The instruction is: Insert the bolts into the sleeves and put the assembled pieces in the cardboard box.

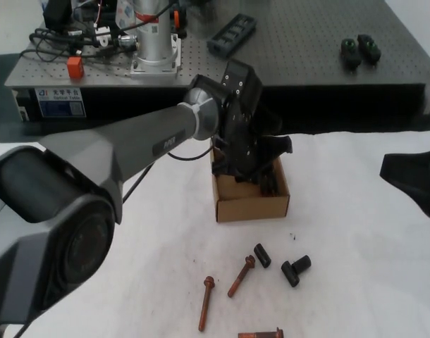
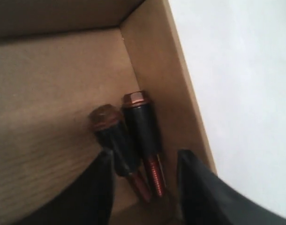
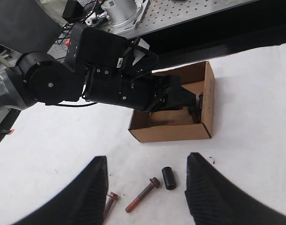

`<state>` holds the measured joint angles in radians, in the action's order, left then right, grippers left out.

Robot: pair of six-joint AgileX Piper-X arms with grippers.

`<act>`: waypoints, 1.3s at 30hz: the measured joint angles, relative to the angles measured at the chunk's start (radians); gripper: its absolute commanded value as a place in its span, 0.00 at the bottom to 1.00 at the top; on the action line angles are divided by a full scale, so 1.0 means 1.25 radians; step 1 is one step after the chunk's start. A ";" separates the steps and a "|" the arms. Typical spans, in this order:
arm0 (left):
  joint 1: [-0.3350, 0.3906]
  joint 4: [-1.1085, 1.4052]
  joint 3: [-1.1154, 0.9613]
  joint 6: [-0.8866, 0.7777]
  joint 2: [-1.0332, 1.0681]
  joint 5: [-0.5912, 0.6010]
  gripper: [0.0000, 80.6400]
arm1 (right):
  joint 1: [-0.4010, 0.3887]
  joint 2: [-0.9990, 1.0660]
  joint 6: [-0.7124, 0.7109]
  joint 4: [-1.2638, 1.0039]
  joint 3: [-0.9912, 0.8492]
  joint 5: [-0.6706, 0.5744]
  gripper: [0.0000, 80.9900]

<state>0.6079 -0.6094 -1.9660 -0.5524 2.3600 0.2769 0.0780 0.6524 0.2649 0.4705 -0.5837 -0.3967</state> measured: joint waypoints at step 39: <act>-0.099 0.043 0.609 0.267 -0.784 -0.164 0.42 | -0.297 0.927 -0.338 0.283 -0.420 0.268 0.47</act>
<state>0.4839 -0.5556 -1.2046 -0.2189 1.3800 0.0716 -0.2937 1.8106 -0.1575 0.8237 -1.1085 -0.0611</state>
